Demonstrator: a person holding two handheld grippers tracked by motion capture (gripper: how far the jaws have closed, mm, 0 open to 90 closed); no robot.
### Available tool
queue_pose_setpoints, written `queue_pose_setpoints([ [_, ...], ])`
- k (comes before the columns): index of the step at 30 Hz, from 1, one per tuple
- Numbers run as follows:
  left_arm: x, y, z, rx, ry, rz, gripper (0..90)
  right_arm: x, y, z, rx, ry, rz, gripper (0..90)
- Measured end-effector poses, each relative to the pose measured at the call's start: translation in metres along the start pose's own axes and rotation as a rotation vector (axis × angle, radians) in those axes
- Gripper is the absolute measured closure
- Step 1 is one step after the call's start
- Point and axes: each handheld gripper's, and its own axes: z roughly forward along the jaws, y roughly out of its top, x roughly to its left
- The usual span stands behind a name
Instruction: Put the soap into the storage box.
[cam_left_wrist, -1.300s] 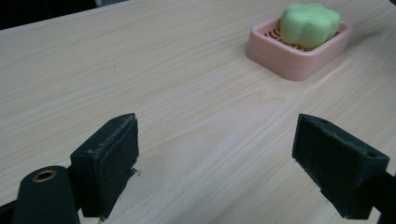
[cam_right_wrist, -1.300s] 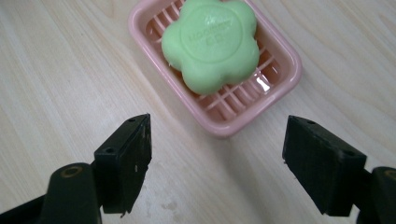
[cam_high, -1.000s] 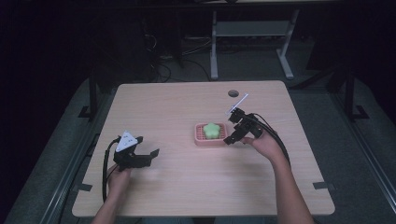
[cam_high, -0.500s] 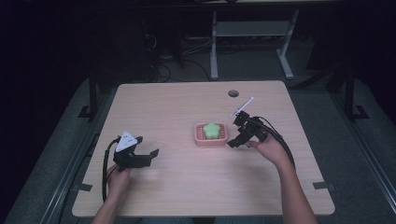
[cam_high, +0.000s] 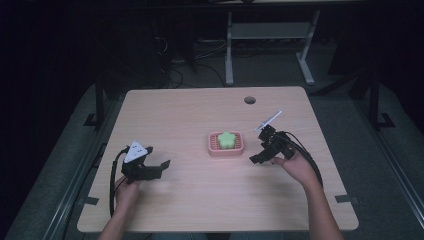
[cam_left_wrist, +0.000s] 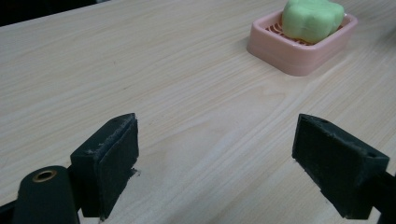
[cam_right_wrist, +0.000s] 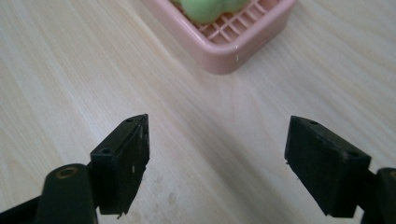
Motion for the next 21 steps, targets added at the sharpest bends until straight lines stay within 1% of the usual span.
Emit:
queue_pose_setpoints([
  [1, 0.000, 0.000, 0.000, 0.001, 0.000, 0.000, 14.3, 0.001, -0.001, 0.000, 0.006, -0.006, 0.001, 20.5],
  [2, 0.000, 0.000, 0.000, 0.001, 0.000, 0.000, 14.3, 0.002, -0.002, -0.001, 0.000, -0.010, -0.010, 20.6],
  [3, 0.000, 0.000, 0.000, 0.001, 0.000, 0.000, 14.3, 0.003, -0.003, -0.001, -0.006, -0.011, -0.010, 20.6],
  [8, 0.000, -0.001, 0.000, -0.003, 0.002, -0.005, 14.3, 0.002, -0.013, -0.001, -0.014, -0.007, 0.010, 18.6],
  [10, 0.000, -0.001, 0.000, -0.003, 0.003, -0.007, 14.3, 0.002, -0.017, 0.000, 0.000, -0.010, 0.012, 18.6],
  [12, 0.000, -0.001, 0.000, -0.002, 0.002, -0.006, 14.3, 0.002, -0.021, 0.000, -0.011, -0.013, 0.011, 18.6],
  [14, 0.000, -0.001, 0.000, 0.001, 0.001, -0.006, 14.3, 0.001, -0.025, 0.000, -0.020, -0.011, 0.022, 18.6],
  [16, 0.000, -0.001, 0.000, -0.001, 0.001, -0.002, 14.3, 0.001, -0.030, -0.001, -0.028, -0.010, 0.028, 17.7],
  [17, 0.000, -0.001, 0.000, 0.002, 0.001, 0.002, 14.3, 0.001, -0.032, -0.001, -0.021, -0.009, 0.033, 17.2],
  [18, 0.000, -0.001, -0.001, 0.007, 0.001, 0.008, 14.3, 0.001, -0.034, -0.001, -0.026, -0.014, 0.034, 17.2],
  [21, 0.000, -0.001, 0.000, 0.002, 0.001, 0.002, 14.3, 0.002, -0.040, -0.001, -0.044, -0.012, 0.037, 16.4],
])
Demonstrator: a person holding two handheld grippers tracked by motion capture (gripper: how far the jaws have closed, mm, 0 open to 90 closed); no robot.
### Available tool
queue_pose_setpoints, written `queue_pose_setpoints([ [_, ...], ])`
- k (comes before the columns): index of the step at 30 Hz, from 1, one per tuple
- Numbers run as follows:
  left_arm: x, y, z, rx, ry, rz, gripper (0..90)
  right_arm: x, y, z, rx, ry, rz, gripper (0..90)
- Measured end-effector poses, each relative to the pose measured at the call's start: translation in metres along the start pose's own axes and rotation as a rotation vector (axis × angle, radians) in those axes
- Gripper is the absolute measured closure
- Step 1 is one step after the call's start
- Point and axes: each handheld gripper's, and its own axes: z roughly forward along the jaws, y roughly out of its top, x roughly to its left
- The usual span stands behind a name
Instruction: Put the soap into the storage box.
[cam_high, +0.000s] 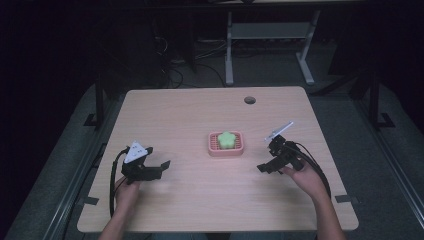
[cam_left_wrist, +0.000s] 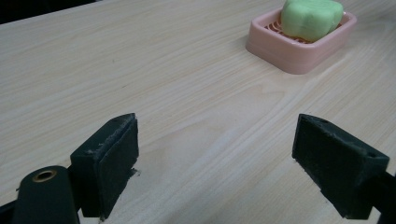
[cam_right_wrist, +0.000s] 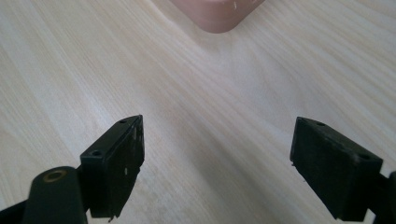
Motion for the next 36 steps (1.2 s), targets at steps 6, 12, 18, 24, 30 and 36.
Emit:
queue_pose_setpoints([
  [6, -0.001, 0.000, 0.000, 0.000, 0.000, -0.003, 14.3, 0.002, -0.011, -0.002, -0.038, 0.008, 0.007, 14.0],
  [12, -0.001, 0.000, 0.000, -0.001, -0.003, -0.001, 14.3, 0.007, -0.021, -0.005, -0.049, -0.015, -0.002, 14.1],
  [18, -0.001, 0.000, 0.000, 0.005, -0.004, 0.001, 14.3, 0.011, -0.033, -0.007, -0.061, -0.029, 0.011, 14.1],
  [24, -0.002, -0.001, 0.000, 0.007, -0.005, 0.003, 14.3, 0.012, -0.049, -0.007, -0.066, -0.030, 0.038, 14.1],
  [30, -0.004, 0.000, 0.000, 0.010, -0.007, 0.007, 14.3, 0.014, -0.062, -0.012, -0.081, -0.035, 0.044, 14.1],
  [36, -0.004, 0.000, 0.001, 0.013, -0.005, 0.014, 14.3, 0.017, -0.073, -0.013, -0.089, -0.038, 0.056, 14.1],
])
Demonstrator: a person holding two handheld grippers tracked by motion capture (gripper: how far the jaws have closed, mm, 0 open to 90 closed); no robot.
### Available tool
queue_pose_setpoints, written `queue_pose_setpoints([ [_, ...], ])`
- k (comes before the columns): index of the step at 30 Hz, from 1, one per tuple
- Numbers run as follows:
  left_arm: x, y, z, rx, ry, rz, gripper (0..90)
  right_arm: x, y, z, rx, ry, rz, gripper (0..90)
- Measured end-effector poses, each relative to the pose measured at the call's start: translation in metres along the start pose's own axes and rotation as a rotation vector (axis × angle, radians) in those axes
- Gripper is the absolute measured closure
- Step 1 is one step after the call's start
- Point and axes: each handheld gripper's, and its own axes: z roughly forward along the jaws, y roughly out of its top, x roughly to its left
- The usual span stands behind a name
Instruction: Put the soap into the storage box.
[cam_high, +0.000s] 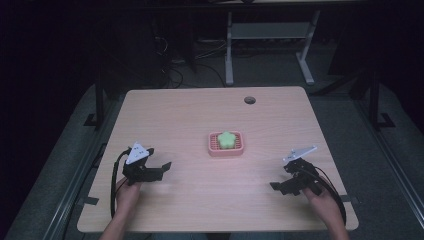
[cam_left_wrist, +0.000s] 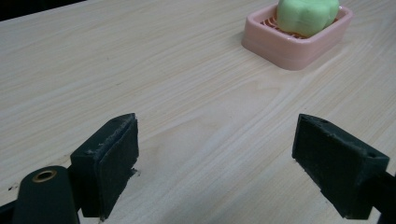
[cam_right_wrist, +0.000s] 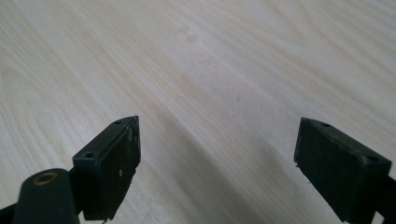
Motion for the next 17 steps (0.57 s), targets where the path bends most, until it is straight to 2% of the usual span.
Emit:
queue_pose_setpoints([
  [10, -0.001, 0.000, 0.001, 0.004, 0.004, 0.008, 14.3, 0.003, -0.019, -0.005, -0.035, -0.002, 0.020, 14.1],
  [17, -0.003, 0.000, 0.002, 0.012, 0.003, 0.015, 14.3, 0.007, -0.029, -0.007, -0.050, -0.007, 0.008, 14.1],
])
